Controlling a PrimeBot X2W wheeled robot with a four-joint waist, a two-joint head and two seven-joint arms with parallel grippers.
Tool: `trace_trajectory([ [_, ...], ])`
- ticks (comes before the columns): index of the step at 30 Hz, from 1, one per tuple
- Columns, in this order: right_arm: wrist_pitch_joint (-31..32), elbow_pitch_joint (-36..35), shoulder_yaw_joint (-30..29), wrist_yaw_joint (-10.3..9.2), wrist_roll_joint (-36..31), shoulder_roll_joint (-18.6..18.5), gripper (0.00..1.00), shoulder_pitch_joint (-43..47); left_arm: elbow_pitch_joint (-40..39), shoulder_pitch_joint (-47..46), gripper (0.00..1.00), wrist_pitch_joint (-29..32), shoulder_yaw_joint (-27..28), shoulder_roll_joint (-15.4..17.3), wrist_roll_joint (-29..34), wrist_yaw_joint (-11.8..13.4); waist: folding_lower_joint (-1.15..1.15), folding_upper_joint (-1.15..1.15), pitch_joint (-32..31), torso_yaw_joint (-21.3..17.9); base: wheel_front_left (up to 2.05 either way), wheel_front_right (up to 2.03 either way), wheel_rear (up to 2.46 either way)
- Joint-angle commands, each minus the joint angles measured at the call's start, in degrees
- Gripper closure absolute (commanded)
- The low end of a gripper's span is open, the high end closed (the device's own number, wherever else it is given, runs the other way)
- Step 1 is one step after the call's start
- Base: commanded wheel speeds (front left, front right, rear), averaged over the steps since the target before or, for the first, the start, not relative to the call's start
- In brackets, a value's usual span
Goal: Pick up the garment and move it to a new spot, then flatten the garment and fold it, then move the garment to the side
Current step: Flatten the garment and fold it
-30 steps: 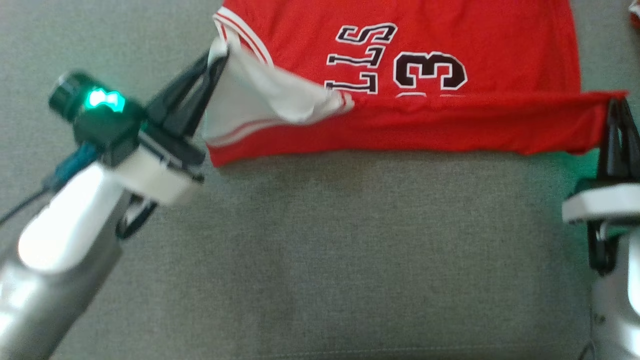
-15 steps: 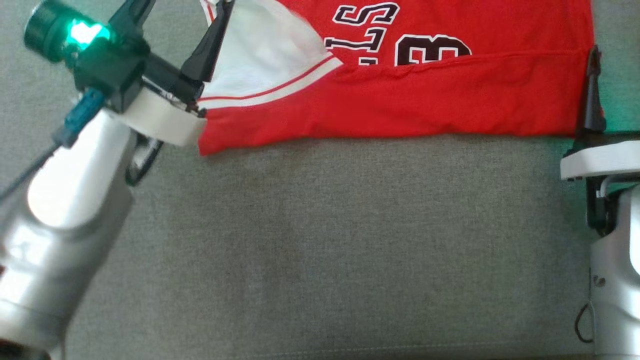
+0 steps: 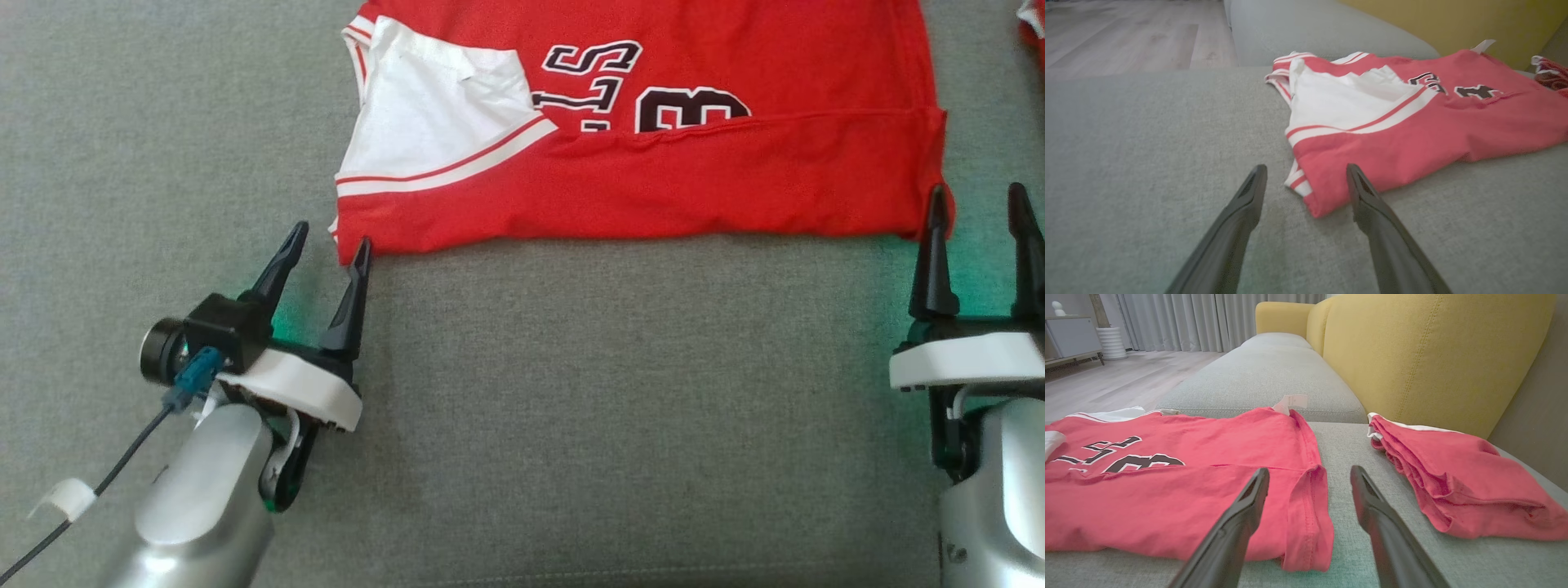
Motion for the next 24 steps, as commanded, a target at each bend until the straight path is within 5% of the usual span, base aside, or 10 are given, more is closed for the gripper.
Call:
trace_trajectory([
  [1, -0.35, -1.77, 1.34, -0.04, 0.23, 0.19, 0.00, 0.61, -0.99, -0.90, 0.00, -0.05, 2.17, 0.97, -0.32, 0.08, 0.01, 0.00, -0.03, -0.14, 0.00, 0.00, 0.00],
  [7, -0.35, -1.58, 2.49, -0.04, 0.42, 0.08, 0.00, -0.25, 3.55, -3.42, 0.00, 0.63, 1.79, 0.89, -1.14, -1.71, 0.01, 0.00, 1.18, -0.57, 0.00, 0.00, 0.00],
  [8, -0.35, -1.51, 2.46, -0.04, 0.41, 0.05, 0.00, -0.32, 4.14, -3.92, 0.11, 0.76, 1.54, 0.79, -1.32, -2.23, 0.01, 0.00, 1.36, -0.56, 0.00, 0.00, 0.00],
  [9, -0.35, -1.32, 2.41, -0.04, 0.39, 0.06, 0.00, -0.35, 4.71, -4.36, 0.47, 0.89, 1.27, 0.72, -1.45, -2.68, 0.01, 0.00, 1.48, -0.56, 0.00, 0.00, 0.00],
  [11, -0.36, -0.73, 2.33, -0.04, 0.48, -0.03, 0.00, -0.39, 5.72, -5.05, 1.00, 0.94, 0.75, 0.64, -1.70, -3.43, 0.01, 0.00, 1.56, -0.55, 0.00, 0.00, 0.00],
  [24, -0.36, 14.75, 0.31, -0.04, 1.70, -0.70, 0.00, -4.69, 4.76, -5.06, 1.00, 0.46, -0.90, 3.81, -3.54, -5.39, 0.01, 0.00, -0.43, 0.26, 0.00, 0.00, 0.00],
])
